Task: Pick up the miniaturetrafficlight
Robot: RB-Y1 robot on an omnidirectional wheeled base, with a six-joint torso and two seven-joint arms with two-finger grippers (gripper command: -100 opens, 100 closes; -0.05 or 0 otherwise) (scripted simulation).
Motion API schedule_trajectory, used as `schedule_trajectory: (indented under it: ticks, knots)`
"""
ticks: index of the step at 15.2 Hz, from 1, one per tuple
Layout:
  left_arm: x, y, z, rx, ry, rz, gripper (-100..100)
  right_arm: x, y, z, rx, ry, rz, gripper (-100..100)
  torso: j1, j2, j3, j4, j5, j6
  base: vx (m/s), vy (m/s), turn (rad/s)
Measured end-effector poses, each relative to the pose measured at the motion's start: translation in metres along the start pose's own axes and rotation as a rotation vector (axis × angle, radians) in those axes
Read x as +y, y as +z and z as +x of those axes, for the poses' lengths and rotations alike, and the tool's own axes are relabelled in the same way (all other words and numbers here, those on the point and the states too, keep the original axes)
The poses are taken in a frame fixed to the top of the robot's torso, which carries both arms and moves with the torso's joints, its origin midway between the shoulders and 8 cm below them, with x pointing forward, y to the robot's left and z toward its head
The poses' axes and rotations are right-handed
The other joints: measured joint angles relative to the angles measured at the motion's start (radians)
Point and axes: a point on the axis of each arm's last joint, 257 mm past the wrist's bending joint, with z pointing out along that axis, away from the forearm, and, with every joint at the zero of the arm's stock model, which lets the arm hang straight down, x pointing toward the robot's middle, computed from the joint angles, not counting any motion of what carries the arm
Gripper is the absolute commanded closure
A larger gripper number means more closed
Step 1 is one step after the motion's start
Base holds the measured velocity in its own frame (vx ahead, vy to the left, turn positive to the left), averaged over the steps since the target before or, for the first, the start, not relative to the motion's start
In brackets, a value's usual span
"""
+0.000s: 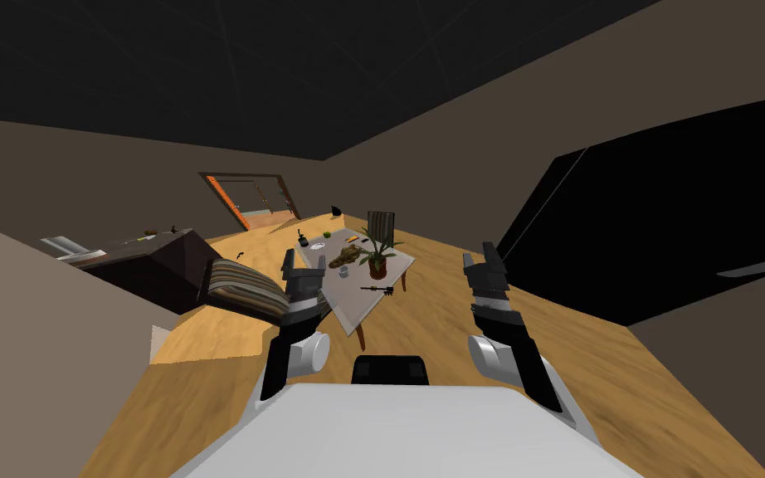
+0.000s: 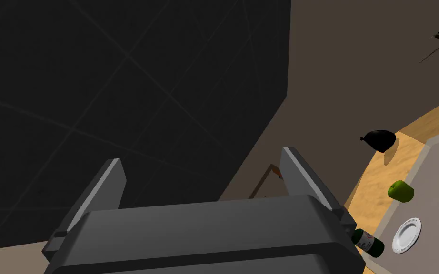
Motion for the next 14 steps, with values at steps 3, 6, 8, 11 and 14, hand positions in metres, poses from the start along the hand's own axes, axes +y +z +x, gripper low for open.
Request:
schedule_trajectory:
  ticks: [3, 6, 8, 11, 14]
  knots:
    - [0.012, -0.001, 0.002, 0.044, 0.025, -0.034, -100, 0.0, 0.0, 0.0, 0.0, 0.0, 0.0, 0, -0.002, 0.004, 0.002, 0.001, 0.0, 0.0, -0.065, -0.037, -0.024]
    - [0.026, -0.002, 0.003, 0.08, 0.051, -0.072, -100, 0.0, 0.0, 0.0, 0.0, 0.0, 0.0, 0, -0.003, 0.004, 0.002, 0.001, -0.001, 0.0, -0.049, -0.038, -0.045]
    - [0.04, -0.001, 0.004, 0.1, 0.07, -0.103, -100, 0.0, 0.0, 0.0, 0.0, 0.0, 0.0, 0, -0.002, 0.003, 0.002, 0.001, 0.0, 0.0, -0.037, -0.032, -0.051]
    - [0.061, 0.0, -0.003, 0.122, 0.099, -0.154, -100, 0.0, 0.0, 0.0, 0.0, 0.0, 0.0, 0, -0.002, 0.002, 0.001, 0.0, 0.0, 0.0, -0.024, -0.03, -0.057]
    - [0.089, -0.001, -0.011, 0.132, 0.125, -0.209, -100, 0.0, 0.0, 0.0, 0.0, 0.0, 0.0, 0, -0.002, 0.001, 0.001, 0.0, 0.0, 0.0, -0.016, -0.029, -0.075]
